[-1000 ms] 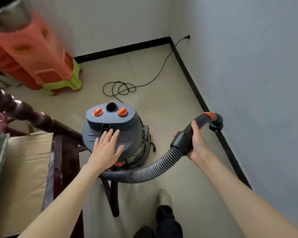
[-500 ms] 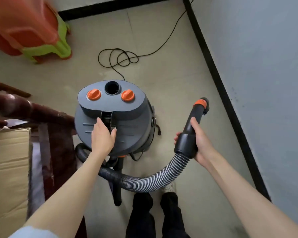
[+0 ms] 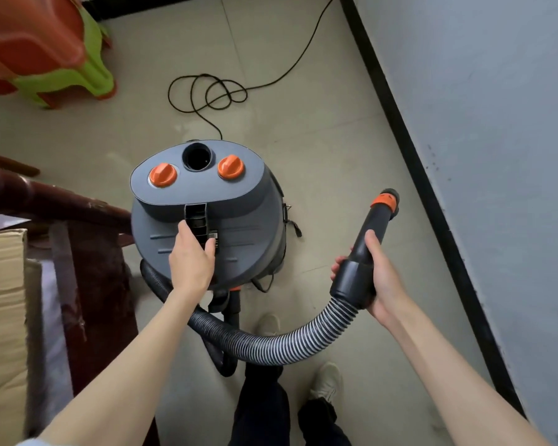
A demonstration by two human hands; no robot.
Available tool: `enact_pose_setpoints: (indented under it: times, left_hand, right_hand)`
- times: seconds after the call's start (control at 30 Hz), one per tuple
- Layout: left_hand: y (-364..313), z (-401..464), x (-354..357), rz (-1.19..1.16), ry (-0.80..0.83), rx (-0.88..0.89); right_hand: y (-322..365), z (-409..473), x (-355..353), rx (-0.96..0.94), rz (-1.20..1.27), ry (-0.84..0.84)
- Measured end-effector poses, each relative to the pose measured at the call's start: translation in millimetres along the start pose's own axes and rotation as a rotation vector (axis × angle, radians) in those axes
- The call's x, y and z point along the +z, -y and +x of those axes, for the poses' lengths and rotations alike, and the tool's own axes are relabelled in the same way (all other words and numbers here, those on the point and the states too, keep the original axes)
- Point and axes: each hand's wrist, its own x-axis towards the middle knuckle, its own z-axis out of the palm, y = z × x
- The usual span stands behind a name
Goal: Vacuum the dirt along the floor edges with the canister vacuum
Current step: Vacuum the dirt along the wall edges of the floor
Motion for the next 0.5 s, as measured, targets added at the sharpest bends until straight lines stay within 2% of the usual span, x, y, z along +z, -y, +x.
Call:
enact_pose_setpoints:
  times: [0.33,0.5]
  left_hand:
    - [-9,-76,46,-0.194,-0.055,-0.062]
    - [-5,-112,62,-0.242,0.009,-0.086]
  right_hand:
    - [-21,-19,-77,-0.019,-0.014,0.053]
    - [-46,-35,-123,0.010,0.008,0.073]
